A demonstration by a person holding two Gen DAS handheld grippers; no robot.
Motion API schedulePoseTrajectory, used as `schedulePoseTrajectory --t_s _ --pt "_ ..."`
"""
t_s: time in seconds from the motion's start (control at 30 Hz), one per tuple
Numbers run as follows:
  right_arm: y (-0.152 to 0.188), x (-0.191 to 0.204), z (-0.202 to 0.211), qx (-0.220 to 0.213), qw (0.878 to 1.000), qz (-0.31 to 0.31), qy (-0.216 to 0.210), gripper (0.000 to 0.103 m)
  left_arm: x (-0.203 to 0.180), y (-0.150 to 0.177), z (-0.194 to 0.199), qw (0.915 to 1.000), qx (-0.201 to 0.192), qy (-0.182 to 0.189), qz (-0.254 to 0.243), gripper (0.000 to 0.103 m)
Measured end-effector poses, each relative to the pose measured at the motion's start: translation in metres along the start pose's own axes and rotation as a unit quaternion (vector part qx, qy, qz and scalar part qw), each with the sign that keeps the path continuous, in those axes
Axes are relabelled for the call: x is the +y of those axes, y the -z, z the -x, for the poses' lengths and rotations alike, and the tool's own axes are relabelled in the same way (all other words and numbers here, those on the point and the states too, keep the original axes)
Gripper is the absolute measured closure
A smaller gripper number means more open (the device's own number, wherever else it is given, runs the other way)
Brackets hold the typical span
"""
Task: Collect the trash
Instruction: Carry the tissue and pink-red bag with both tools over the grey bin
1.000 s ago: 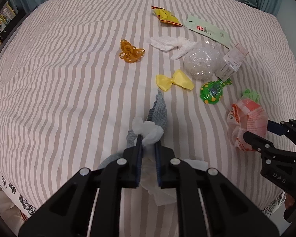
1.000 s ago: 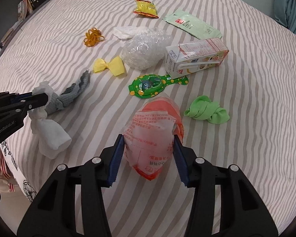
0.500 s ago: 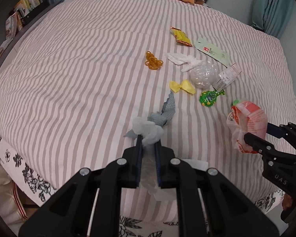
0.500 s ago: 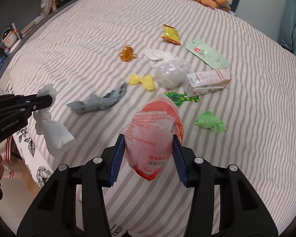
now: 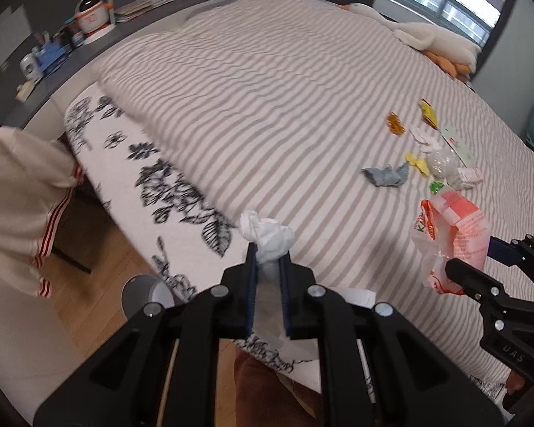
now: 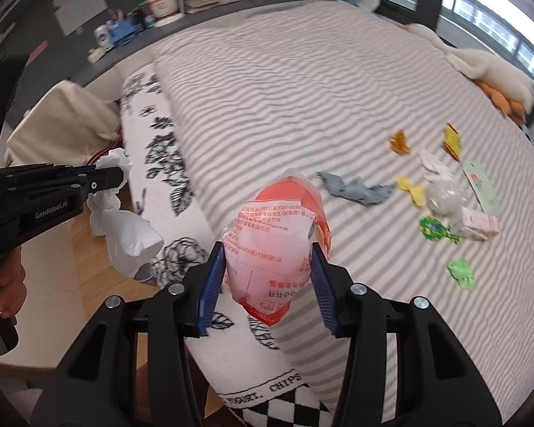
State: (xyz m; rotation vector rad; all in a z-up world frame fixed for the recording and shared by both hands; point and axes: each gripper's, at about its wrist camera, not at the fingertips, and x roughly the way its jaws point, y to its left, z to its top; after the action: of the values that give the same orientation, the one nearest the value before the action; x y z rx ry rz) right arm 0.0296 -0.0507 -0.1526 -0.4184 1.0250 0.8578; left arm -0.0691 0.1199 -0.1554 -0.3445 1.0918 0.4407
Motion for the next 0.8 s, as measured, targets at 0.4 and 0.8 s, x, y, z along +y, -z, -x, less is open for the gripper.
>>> schedulePoseTrajectory --t_s 0.4,0.8 --pt "-0.015 0.211 -0.010 0.002 0.978 0.177 -0.111 0.058 0.189 0.103 0.072 0.9795 -0.020 -0.089 0.180 0.091" --pt "-0.032 0.404 -0.124 0.055 0.971 0.195 -0.125 0.057 0.362 0.107 0.023 0.9895 0.009 -0.066 0.128 0.091"
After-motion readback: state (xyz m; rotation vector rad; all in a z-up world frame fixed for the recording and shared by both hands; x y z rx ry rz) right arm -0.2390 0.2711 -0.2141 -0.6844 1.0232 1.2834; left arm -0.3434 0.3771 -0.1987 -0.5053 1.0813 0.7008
